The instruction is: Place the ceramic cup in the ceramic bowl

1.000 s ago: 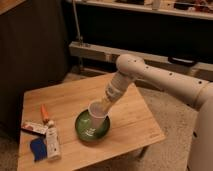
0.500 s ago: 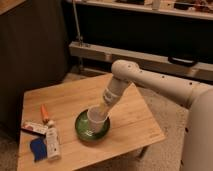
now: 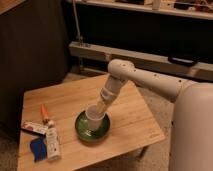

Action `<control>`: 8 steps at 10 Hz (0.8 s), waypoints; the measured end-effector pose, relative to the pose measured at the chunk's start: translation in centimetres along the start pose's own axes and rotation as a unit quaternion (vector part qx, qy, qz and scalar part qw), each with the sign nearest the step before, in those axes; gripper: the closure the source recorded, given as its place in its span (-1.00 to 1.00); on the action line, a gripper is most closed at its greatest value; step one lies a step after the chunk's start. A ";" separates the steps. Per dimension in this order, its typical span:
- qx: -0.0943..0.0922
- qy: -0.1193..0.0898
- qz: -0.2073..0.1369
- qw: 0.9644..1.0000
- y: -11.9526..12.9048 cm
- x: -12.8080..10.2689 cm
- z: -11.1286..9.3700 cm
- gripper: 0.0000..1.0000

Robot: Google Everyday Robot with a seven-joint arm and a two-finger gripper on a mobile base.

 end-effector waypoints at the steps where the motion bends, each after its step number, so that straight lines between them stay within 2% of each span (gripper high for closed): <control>1: 0.004 0.002 -0.001 1.000 -0.1 0.0 0.1 0.37; 4: 0.017 0.003 -0.008 1.000 -0.1 -0.2 0.7 -0.27; 6: 0.022 0.006 -0.012 1.000 -0.1 -0.2 1.0 -0.58; 8: 0.026 0.007 -0.015 1.000 -0.1 -0.1 1.3 -0.60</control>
